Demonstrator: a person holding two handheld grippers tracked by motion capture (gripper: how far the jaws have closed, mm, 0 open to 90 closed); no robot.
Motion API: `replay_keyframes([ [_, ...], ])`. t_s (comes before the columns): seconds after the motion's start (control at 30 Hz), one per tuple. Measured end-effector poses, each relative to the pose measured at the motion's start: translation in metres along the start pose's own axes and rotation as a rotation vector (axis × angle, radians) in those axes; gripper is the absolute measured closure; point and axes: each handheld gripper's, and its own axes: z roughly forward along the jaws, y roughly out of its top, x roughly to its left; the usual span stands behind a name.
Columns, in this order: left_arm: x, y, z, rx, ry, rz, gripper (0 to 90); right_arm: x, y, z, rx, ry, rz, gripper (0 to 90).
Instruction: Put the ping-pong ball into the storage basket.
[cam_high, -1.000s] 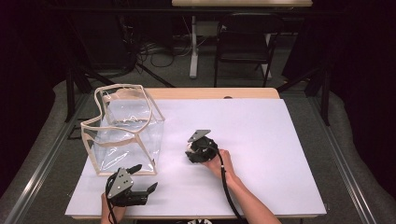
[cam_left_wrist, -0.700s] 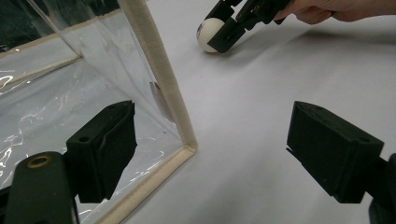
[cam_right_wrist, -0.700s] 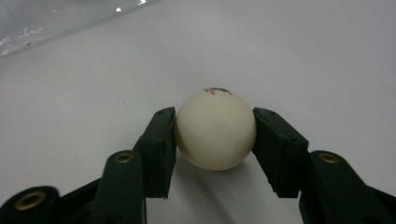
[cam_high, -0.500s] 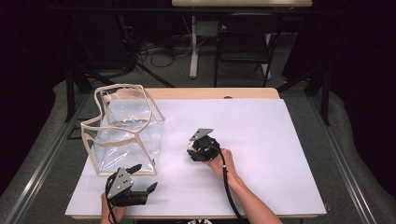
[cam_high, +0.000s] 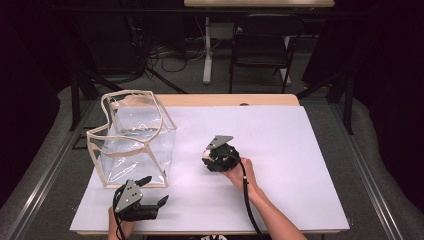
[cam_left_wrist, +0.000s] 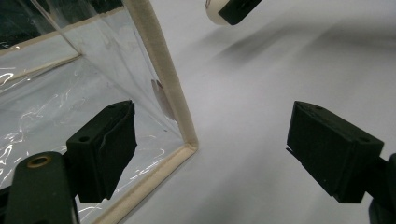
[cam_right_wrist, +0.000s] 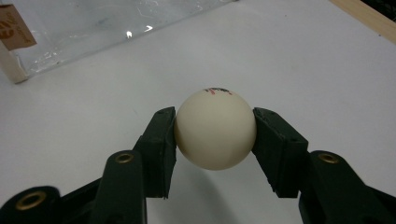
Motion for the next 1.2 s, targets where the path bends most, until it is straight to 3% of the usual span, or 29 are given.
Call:
replay_keyframes([
  [0.4, 0.000, 0.000, 0.000, 0.001, 0.003, 0.001, 15.9, 0.002, 0.012, -0.022, -0.035, -0.009, -0.027, 51.0],
  [1.2, 0.000, 0.000, 0.000, -0.001, 0.004, -0.003, 15.9, 0.000, 0.025, -0.048, -0.070, -0.028, -0.046, 51.1],
])
